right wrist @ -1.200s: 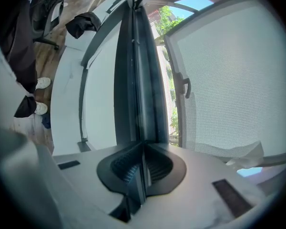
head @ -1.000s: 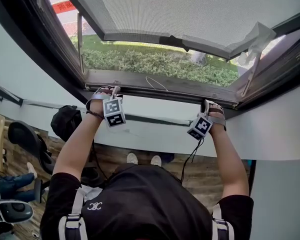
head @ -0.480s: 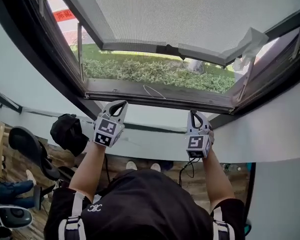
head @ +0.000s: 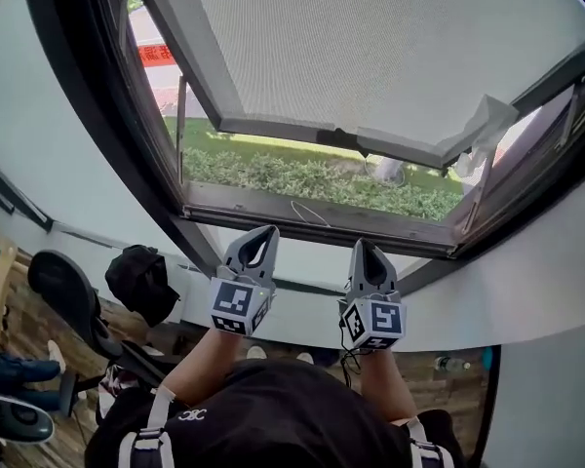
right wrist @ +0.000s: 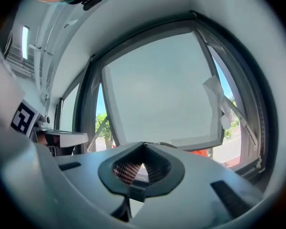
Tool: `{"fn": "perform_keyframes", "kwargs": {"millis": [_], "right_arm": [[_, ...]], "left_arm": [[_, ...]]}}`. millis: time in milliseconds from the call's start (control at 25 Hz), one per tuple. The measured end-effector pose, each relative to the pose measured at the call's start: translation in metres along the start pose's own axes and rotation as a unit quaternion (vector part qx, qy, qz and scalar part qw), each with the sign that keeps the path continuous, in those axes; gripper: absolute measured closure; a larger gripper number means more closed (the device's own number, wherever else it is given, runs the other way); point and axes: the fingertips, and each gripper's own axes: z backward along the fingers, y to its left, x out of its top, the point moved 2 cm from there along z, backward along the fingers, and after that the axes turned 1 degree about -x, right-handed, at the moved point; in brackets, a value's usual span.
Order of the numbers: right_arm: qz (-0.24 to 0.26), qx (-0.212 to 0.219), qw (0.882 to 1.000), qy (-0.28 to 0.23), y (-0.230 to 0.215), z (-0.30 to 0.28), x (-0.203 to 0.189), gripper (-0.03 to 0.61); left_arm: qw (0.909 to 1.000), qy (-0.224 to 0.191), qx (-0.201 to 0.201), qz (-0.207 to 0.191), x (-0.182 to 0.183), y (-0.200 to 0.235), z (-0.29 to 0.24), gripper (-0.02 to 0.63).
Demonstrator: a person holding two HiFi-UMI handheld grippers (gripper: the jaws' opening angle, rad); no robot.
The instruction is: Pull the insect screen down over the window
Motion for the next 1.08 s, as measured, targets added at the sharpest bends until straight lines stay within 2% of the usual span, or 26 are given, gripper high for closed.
{"fn": "perform_keyframes", "kwargs": {"millis": [280,1080], "right_arm": [[0.020,-0.001,0.999,0.040,-0.001,0.009,-0.028,0.575],[0.043,-0.021,0.998,0.033,-0.003,0.004,-0.027,0.574]], "left_arm": [[0.9997,0.021,0.007,0.006,-0.018,0.002,0.007,0.601],[0.9997,0.021,0.004,-0.012,-0.015,0.005,0.009,0.601]]}}
